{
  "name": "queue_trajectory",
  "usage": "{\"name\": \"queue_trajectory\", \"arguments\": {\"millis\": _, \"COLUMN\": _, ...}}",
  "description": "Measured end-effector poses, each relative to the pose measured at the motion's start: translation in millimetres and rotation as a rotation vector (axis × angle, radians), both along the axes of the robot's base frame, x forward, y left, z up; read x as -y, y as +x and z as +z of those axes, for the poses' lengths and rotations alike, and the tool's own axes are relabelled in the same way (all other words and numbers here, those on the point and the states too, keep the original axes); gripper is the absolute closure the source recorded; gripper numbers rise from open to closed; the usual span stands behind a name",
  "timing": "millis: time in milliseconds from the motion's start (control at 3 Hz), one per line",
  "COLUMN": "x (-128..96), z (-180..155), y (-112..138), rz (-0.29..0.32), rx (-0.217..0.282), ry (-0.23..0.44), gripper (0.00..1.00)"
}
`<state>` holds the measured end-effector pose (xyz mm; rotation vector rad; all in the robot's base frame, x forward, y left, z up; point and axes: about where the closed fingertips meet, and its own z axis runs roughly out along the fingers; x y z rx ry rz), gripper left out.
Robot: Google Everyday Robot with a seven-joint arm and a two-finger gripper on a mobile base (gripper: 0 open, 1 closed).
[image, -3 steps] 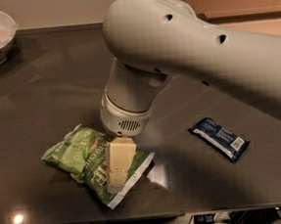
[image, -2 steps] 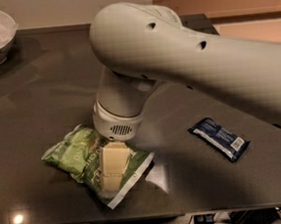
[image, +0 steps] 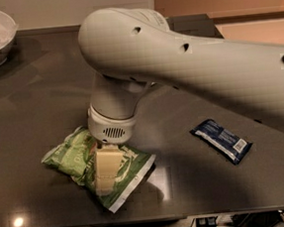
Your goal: Pick green jalapeno chip bag
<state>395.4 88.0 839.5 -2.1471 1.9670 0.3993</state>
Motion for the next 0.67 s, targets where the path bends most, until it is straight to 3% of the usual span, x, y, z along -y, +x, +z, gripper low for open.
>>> {"name": "queue_trajectory", "arguments": {"millis": 667, "x": -2.6, "z": -3.1, "y": 0.3, "rz": -0.023, "rx": -0.019, "ry": -0.022, "gripper": 0.64}}
